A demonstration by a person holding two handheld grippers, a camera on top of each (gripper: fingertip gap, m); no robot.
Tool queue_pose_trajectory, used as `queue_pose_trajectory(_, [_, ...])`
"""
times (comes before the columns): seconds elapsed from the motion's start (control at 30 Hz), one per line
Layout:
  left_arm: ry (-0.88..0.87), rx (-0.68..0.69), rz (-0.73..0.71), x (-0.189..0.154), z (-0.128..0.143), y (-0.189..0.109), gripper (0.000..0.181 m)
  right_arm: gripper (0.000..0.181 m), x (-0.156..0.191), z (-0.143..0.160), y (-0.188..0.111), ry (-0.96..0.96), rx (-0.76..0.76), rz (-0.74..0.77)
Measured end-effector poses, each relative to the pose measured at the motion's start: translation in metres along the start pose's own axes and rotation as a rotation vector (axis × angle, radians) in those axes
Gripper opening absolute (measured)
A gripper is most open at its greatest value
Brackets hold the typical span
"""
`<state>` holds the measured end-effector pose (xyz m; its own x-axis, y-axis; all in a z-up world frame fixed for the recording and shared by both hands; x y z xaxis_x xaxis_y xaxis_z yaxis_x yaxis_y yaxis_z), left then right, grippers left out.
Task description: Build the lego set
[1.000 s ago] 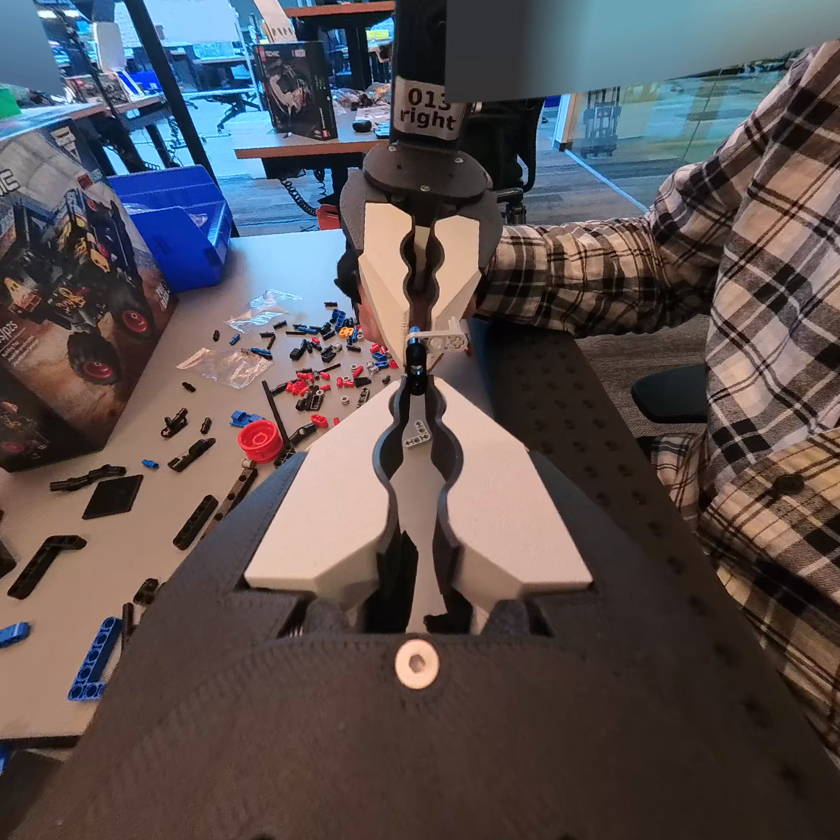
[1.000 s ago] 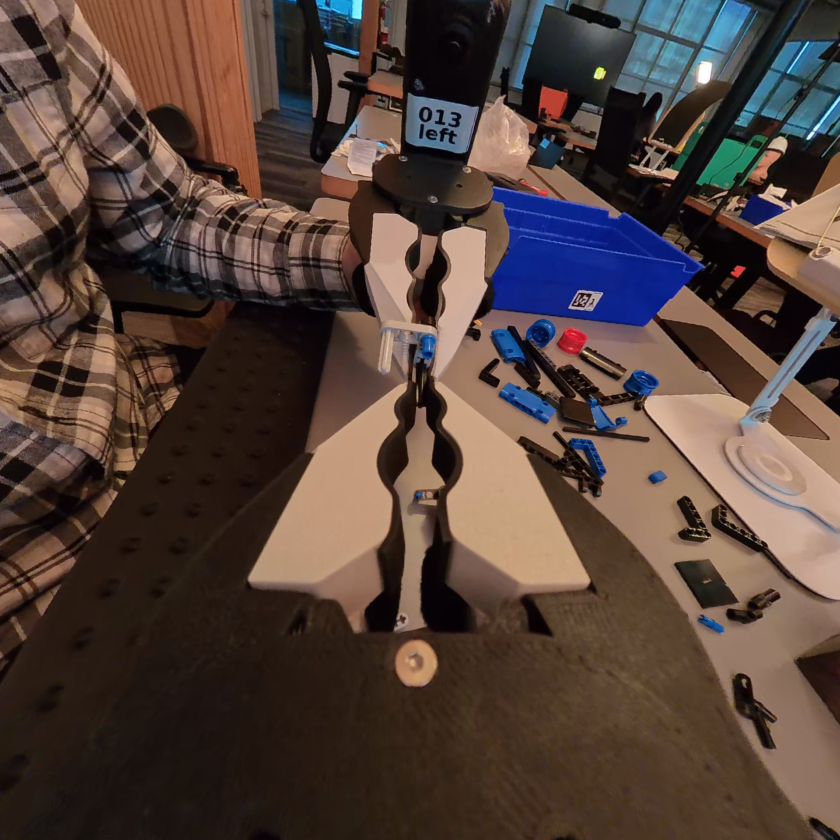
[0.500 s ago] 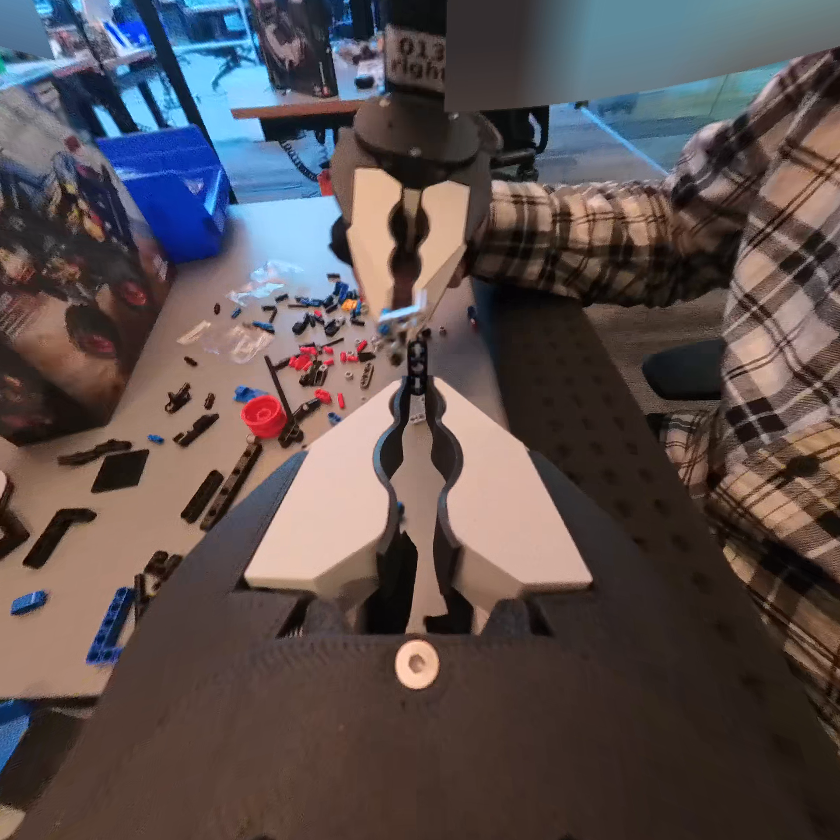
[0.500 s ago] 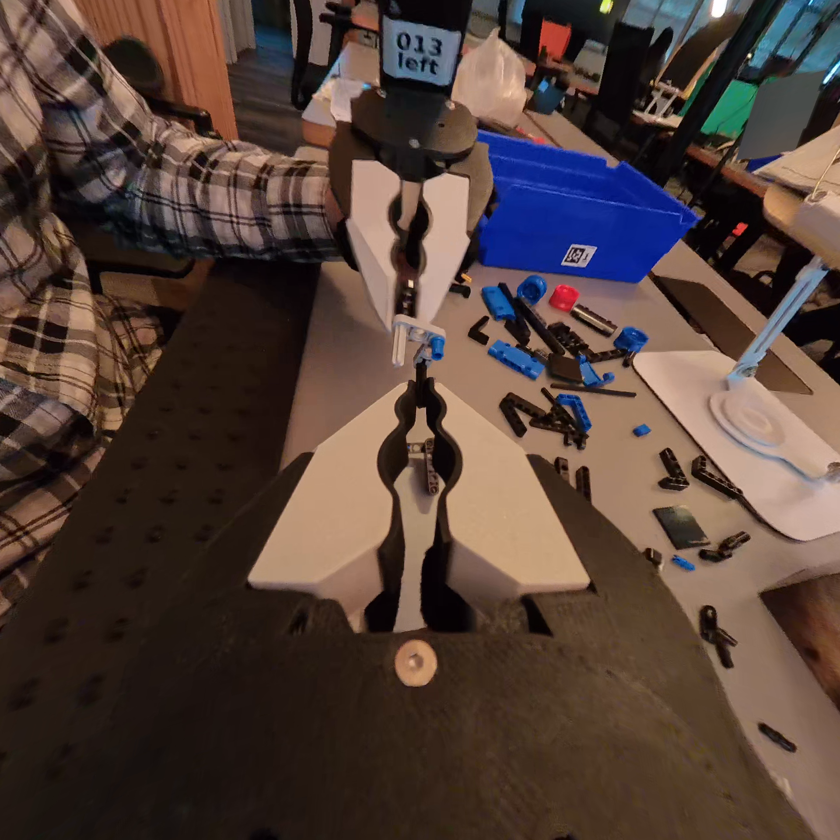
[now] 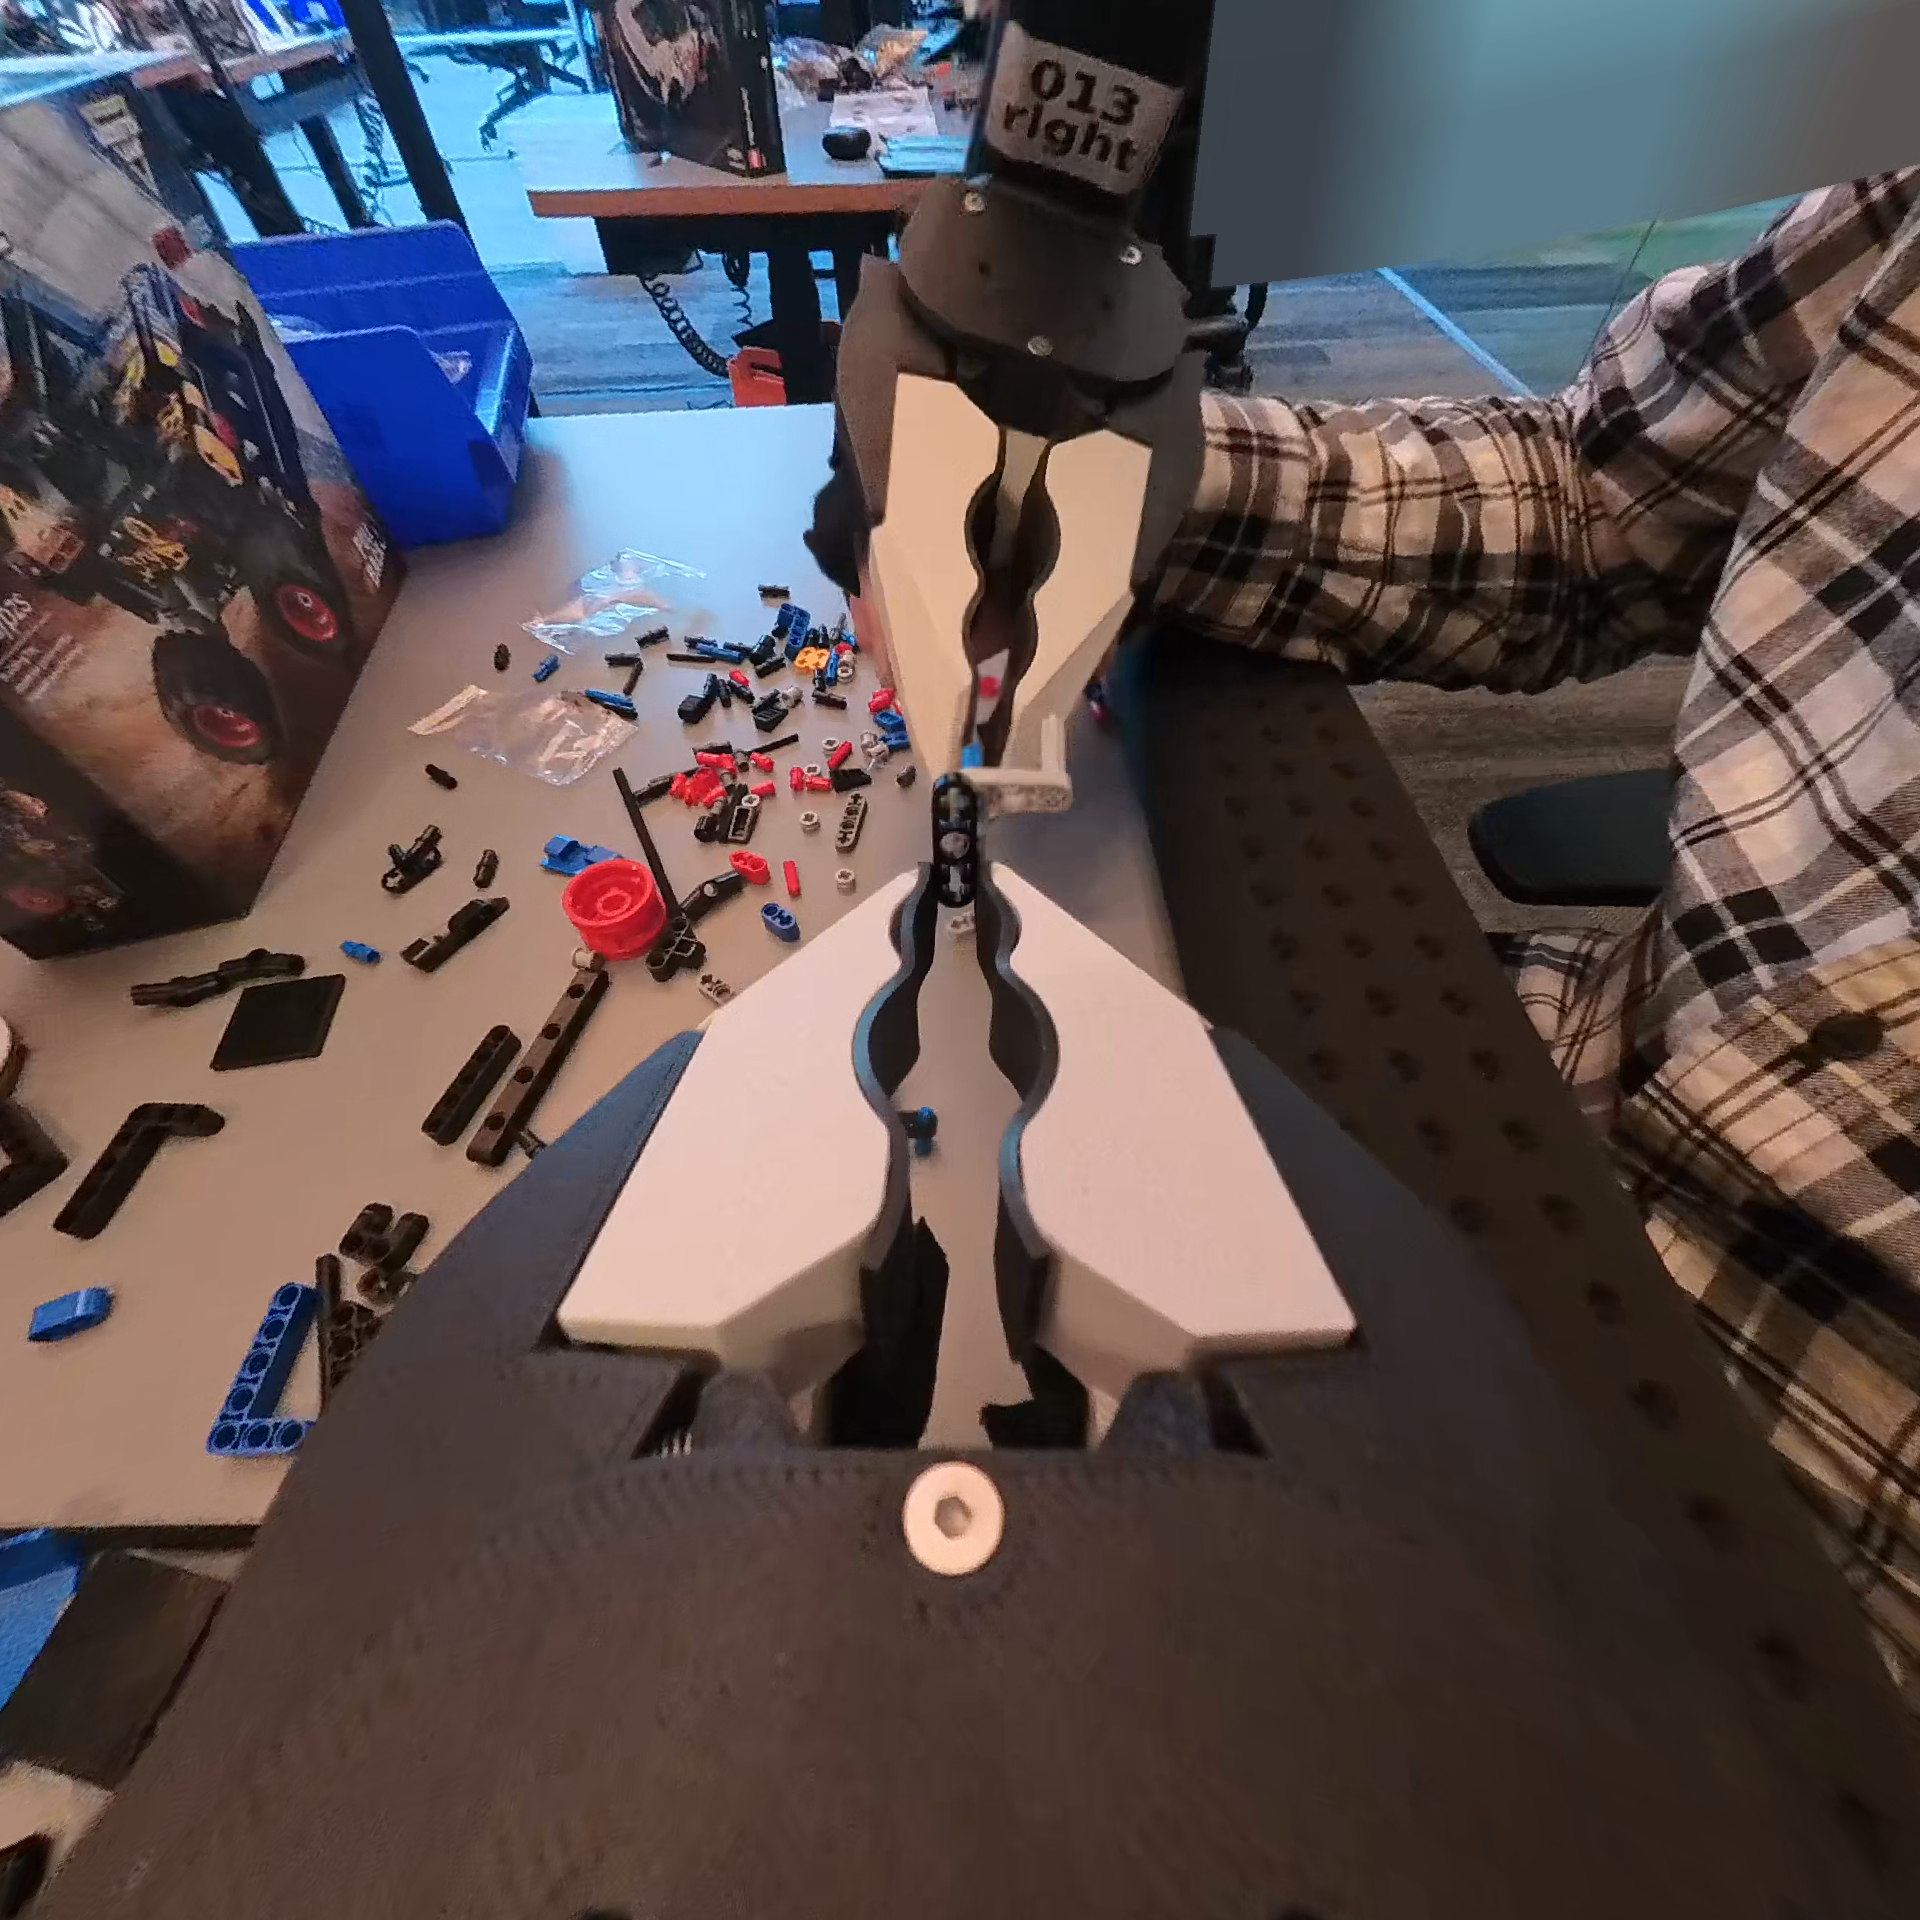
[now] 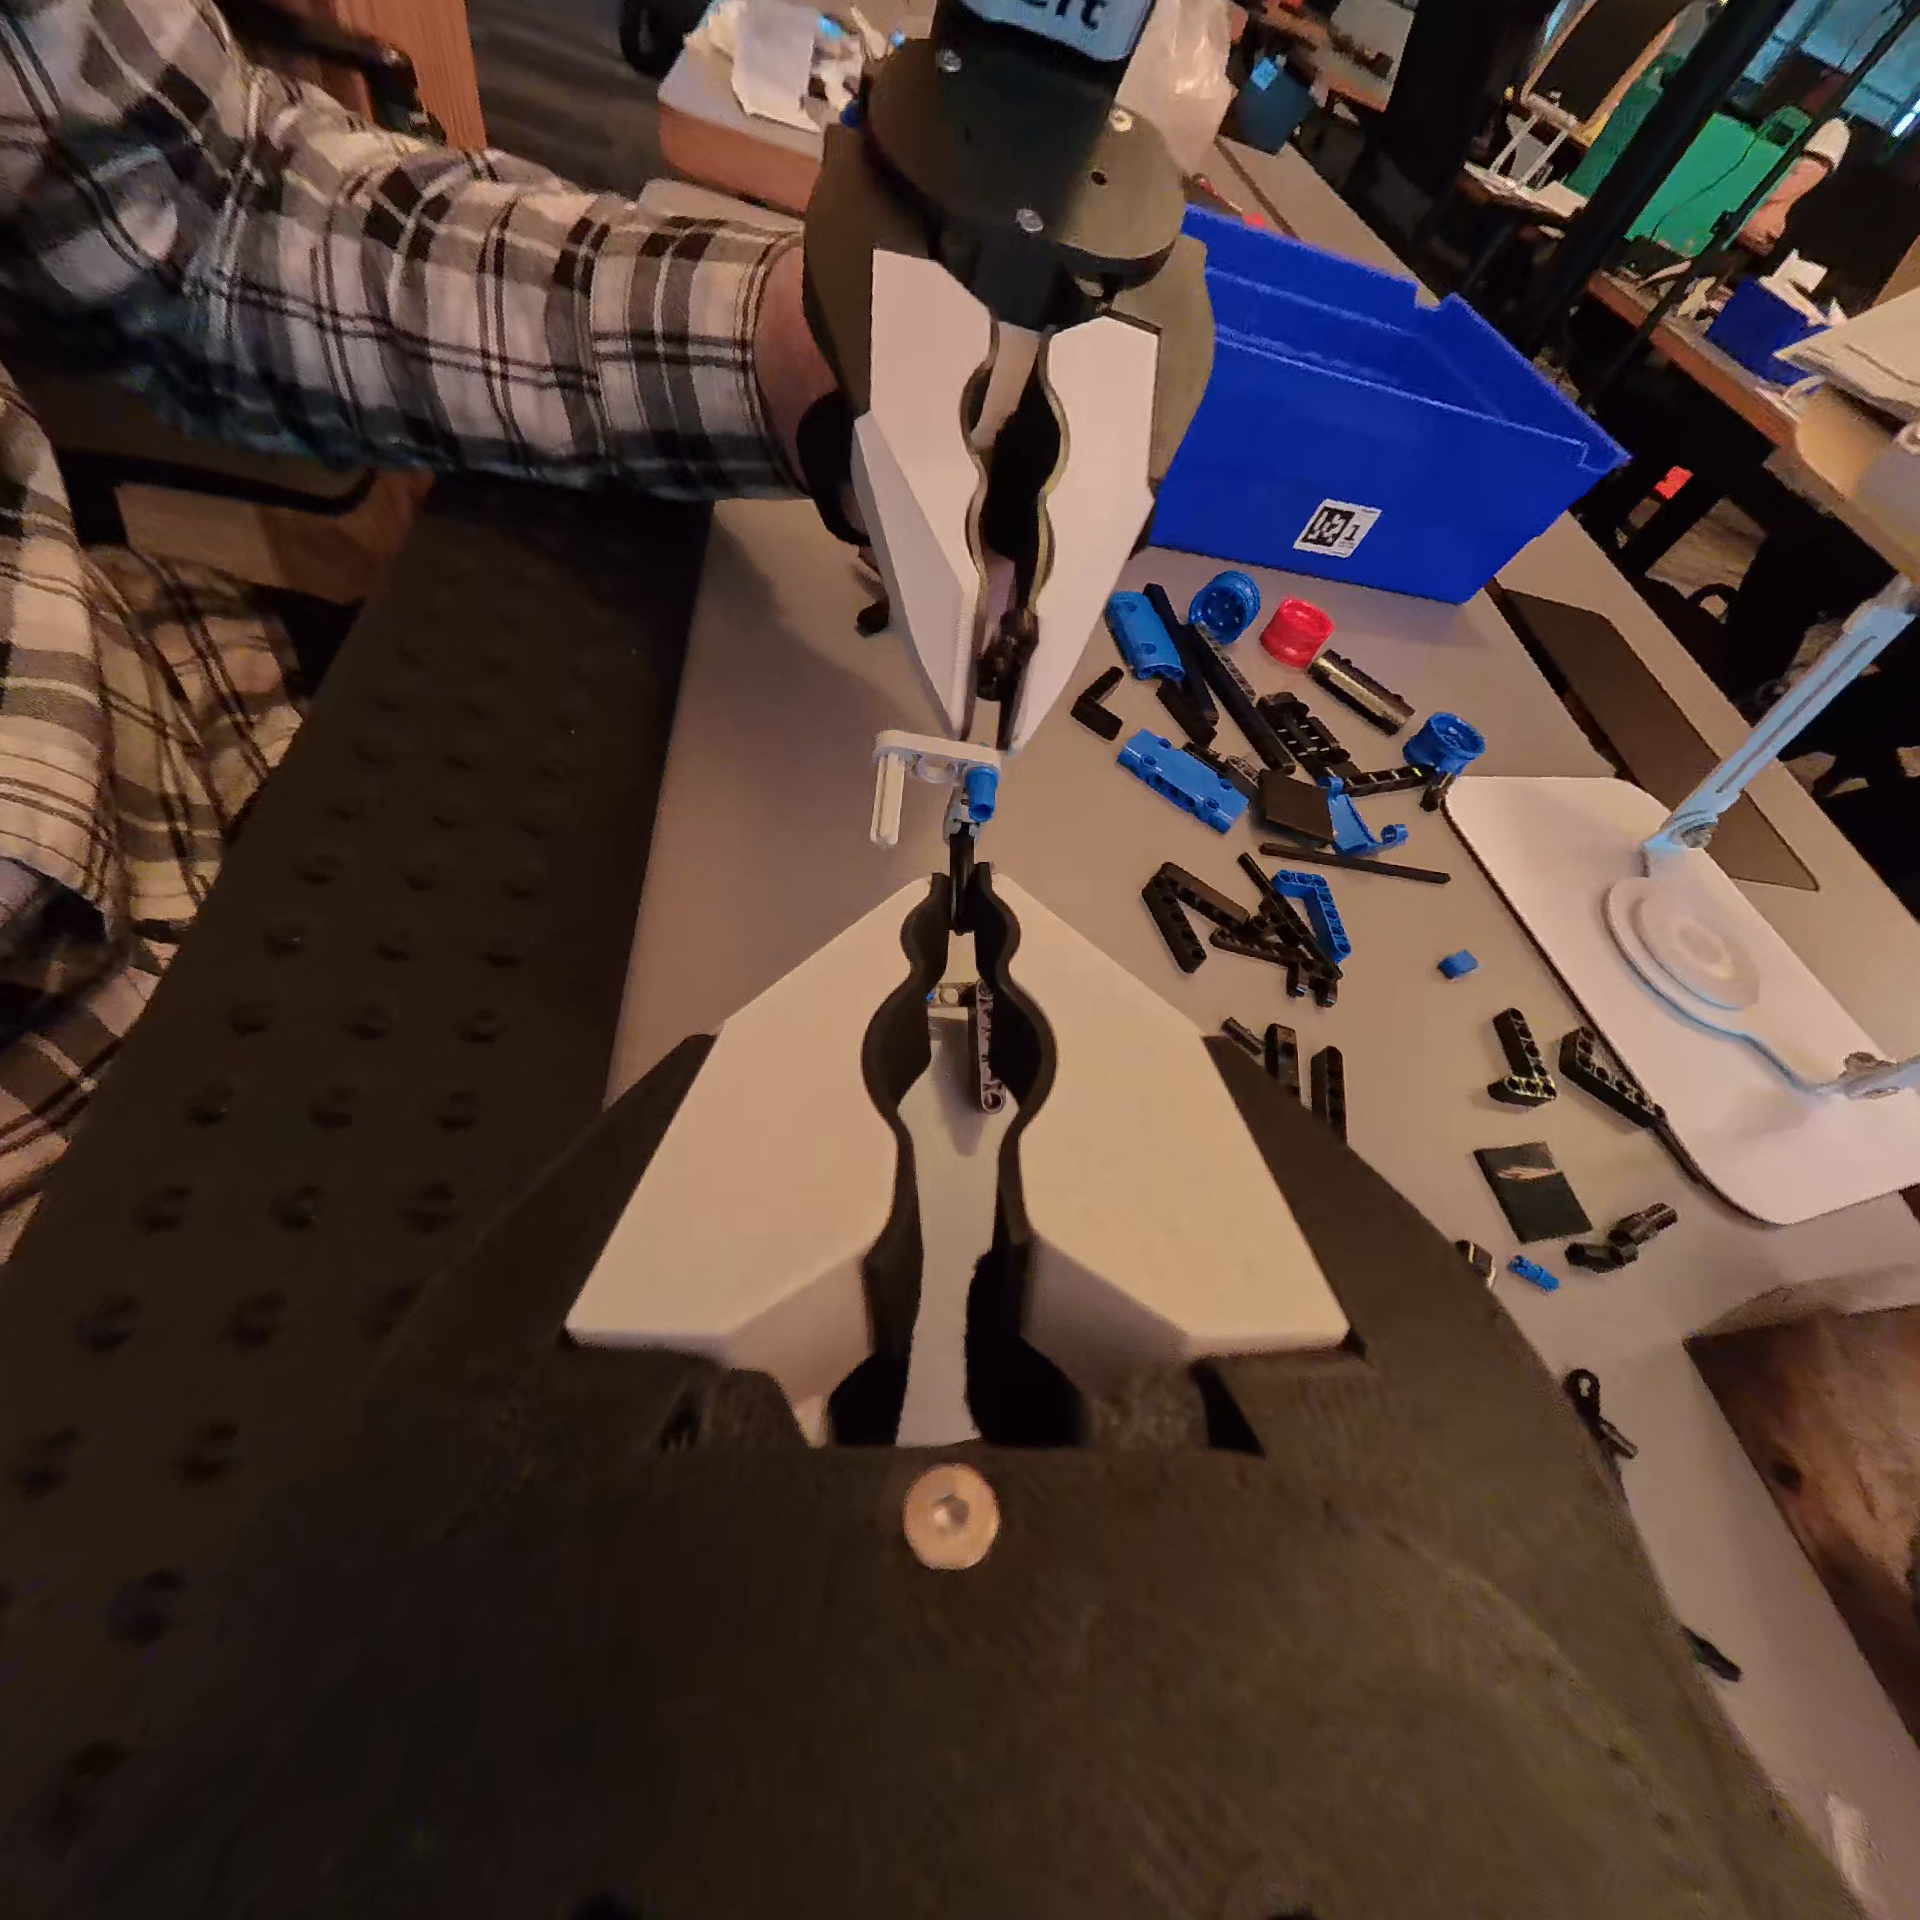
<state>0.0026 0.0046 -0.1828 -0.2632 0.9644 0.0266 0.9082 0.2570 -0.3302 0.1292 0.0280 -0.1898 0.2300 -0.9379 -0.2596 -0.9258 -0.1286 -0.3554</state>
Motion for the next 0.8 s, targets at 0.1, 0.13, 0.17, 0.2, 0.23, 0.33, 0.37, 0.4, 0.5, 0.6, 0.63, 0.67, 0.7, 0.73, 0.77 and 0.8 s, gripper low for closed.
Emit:
queue_pose_trajectory(0.1, [0.004, 0.016, -0.016, 0.001, 0.002, -0.004, 0.005, 0.002, 0.006, 0.002, 0.009, -0.063, 0.063, 0.006])
queue_pose_trajectory(0.13, [0.004, 0.025, -0.023, 0.002, 0.002, -0.007, 0.005, 0.002, 0.008, 0.003, 0.011, -0.079, 0.085, 0.007])
queue_pose_trajectory(0.17, [0.001, 0.036, -0.025, 0.002, 0.002, -0.010, 0.005, 0.002, 0.010, 0.003, 0.014, -0.092, 0.105, 0.005])
queue_pose_trajectory(0.2, [-0.007, 0.057, -0.023, 0.002, 0.004, -0.011, 0.005, 0.002, 0.013, 0.004, 0.018, -0.108, 0.131, -0.002])
queue_pose_trajectory(0.23, [-0.007, 0.086, -0.035, 0.002, 0.007, -0.012, 0.005, 0.002, 0.017, 0.006, 0.023, -0.125, 0.163, -0.012])
queue_pose_trajectory(0.33, [-0.010, 0.216, -0.044, -0.001, 0.024, -0.009, 0.005, 0.002, 0.025, 0.014, 0.038, -0.200, 0.258, -0.020])
queue_pose_trajectory(0.37, [-0.023, 0.254, -0.046, -0.002, 0.030, -0.008, 0.005, 0.002, 0.026, 0.014, 0.040, -0.208, 0.261, -0.025])
queue_pose_trajectory(0.4, [-0.039, 0.294, -0.037, -0.005, 0.036, -0.006, 0.005, 0.002, 0.026, 0.013, 0.040, -0.208, 0.252, -0.024])
queue_pose_trajectory(0.5, [-0.059, 0.428, -0.058, -0.007, 0.056, -0.003, 0.005, 0.002, 0.021, 0.016, 0.036, -0.187, 0.241, -0.012])
queue_pose_trajectory(0.6, [-0.086, 0.527, -0.035, -0.009, 0.073, 0.005, 0.005, 0.002, 0.019, 0.019, 0.034, -0.182, 0.238, -0.008])
queue_pose_trajectory(0.63, [-0.087, 0.555, -0.021, -0.010, 0.077, 0.007, 0.005, 0.002, 0.020, 0.020, 0.034, -0.186, 0.241, -0.011])
queue_pose_trajectory(0.67, [-0.091, 0.567, -0.018, -0.010, 0.080, 0.008, 0.005, 0.002, 0.020, 0.022, 0.035, -0.185, 0.246, -0.013])
queue_pose_trajectory(0.7, [-0.097, 0.573, -0.013, -0.011, 0.082, 0.010, 0.005, 0.002, 0.020, 0.023, 0.035, -0.181, 0.251, -0.015])
queue_pose_trajectory(0.73, [-0.099, 0.577, -0.002, -0.012, 0.083, 0.011, 0.006, 0.002, 0.019, 0.025, 0.036, -0.176, 0.254, -0.016])
queue_pose_trajectory(0.77, [-0.099, 0.574, -0.007, -0.012, 0.083, 0.011, 0.010, 0.002, 0.019, 0.026, 0.035, -0.168, 0.251, -0.018])
queue_pose_trajectory(0.8, [-0.104, 0.565, -0.015, -0.011, 0.083, 0.011, 0.015, 0.002, 0.018, 0.025, 0.034, -0.158, 0.243, -0.021])
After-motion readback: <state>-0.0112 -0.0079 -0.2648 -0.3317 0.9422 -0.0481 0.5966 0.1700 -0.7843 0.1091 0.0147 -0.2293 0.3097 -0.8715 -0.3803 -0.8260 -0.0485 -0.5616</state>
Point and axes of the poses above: each gripper's, where its closed fingertips meet, y out along the fingers, z out of its underside, x = y × z across the jaws, the point moved 6 cm from there along -y, back along the fingers, and after that the axes turned 1 degree about -x, right-handed, at the moved point
